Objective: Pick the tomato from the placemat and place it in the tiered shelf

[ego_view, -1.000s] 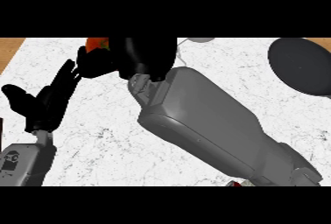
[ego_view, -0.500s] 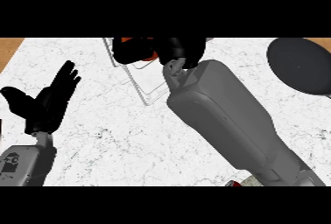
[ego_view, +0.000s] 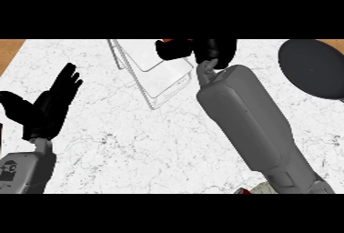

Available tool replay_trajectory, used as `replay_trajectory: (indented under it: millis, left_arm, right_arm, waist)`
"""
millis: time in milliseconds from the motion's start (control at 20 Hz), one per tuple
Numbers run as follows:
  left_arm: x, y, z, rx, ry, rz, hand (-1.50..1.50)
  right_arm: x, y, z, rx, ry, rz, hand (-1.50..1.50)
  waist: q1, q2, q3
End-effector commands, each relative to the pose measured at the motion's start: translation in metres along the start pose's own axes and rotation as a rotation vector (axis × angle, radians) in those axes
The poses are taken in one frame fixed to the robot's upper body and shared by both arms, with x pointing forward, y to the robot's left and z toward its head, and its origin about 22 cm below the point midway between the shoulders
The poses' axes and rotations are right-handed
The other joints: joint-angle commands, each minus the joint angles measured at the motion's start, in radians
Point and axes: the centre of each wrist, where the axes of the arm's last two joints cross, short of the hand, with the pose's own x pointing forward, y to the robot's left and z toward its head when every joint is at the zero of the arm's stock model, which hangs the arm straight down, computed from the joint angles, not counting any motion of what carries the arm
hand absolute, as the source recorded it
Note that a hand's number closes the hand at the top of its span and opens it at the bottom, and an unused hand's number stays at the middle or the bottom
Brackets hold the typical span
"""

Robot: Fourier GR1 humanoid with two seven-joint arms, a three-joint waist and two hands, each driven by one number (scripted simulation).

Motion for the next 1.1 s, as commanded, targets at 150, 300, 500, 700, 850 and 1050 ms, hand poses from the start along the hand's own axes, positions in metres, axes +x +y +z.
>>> replay_trajectory:
  millis: [150, 300, 500, 700, 850, 1050]
  left_arm:
    - [0.007, 0.007, -0.005, -0.001, -0.010, -0.004, 0.00]
    - [0.006, 0.003, -0.005, -0.001, 0.000, -0.001, 0.00]
    - [0.002, -0.008, -0.002, 0.006, 0.002, 0.005, 0.00]
    - [-0.005, 0.010, 0.001, 0.013, 0.013, 0.009, 0.00]
    - [-0.003, 0.004, -0.003, 0.031, 0.011, 0.002, 0.00]
    - [-0.001, -0.004, 0.005, 0.028, 0.006, 0.015, 0.00]
  right_arm:
    - [-0.017, 0.003, -0.023, -0.137, -0.060, -0.076, -1.50]
    - [-0.028, -0.021, -0.043, -0.188, -0.085, -0.124, -1.50]
    - [-0.023, -0.047, -0.043, -0.187, -0.086, -0.165, -1.50]
    - [-0.038, -0.076, -0.048, 0.046, -0.030, -0.245, -1.50]
    - [-0.050, -0.118, -0.052, 0.056, 0.018, -0.266, -1.50]
    - [-0.094, -0.146, -0.035, 0.064, 0.021, -0.246, -1.50]
  waist:
    - [0.004, 0.002, 0.000]
    - [0.004, 0.002, 0.000]
    - [-0.004, -0.002, 0.000]
    - [-0.014, -0.004, 0.000]
    - [-0.022, -0.005, 0.000]
    - [-0.019, -0.006, 0.001]
